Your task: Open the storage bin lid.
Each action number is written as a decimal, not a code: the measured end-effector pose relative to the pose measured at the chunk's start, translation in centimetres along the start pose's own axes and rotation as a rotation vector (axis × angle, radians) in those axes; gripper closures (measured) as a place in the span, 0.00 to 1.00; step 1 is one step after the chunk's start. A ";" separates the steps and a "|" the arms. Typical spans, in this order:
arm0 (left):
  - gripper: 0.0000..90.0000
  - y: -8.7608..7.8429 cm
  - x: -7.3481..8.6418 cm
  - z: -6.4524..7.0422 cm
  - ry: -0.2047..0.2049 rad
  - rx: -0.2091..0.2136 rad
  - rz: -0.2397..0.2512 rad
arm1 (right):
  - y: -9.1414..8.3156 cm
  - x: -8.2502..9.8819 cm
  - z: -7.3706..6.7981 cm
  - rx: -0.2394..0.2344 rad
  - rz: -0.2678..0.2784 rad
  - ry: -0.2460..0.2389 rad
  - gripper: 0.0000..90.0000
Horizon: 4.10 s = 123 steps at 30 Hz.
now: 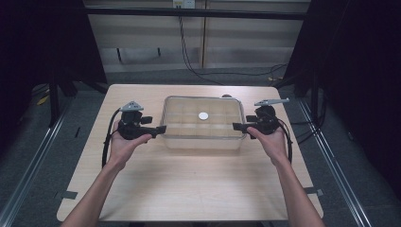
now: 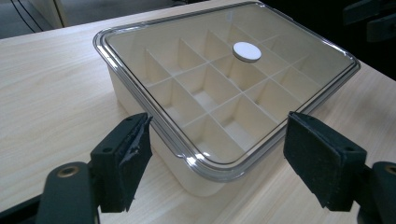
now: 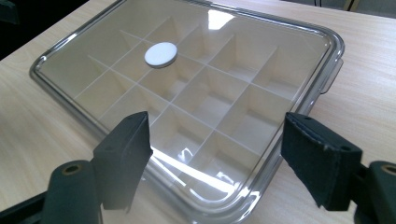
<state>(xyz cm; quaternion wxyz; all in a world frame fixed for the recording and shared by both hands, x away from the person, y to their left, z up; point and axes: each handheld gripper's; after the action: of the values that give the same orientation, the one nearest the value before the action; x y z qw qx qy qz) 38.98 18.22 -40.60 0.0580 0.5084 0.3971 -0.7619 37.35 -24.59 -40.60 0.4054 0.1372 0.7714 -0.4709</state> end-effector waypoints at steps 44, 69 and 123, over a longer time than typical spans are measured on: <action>0.17 6.2 0.1 -1.8 -0.050 0.010 -0.114 | 5.0 0.3 1.6 0.035 -0.132 0.094 0.09; 0.23 7.2 0.3 -3.0 -0.126 0.086 -0.097 | 5.7 0.8 1.8 0.041 -0.071 0.130 0.09; 0.59 4.2 -0.5 -1.9 -0.031 0.001 0.043 | 1.8 1.2 2.5 -0.009 0.196 0.168 0.43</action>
<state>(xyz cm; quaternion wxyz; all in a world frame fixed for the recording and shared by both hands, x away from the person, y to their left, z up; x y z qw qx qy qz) 42.72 16.47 -42.77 0.0802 0.5048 0.3846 -0.7686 38.88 -26.01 -43.18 0.3841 0.2491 0.7876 -0.4124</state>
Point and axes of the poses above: each handheld gripper's, and its own axes: y roughly forward along the jaws, x roughly out of its underside, z roughly to its right, and after that the axes turned 2 degrees about y, right-handed
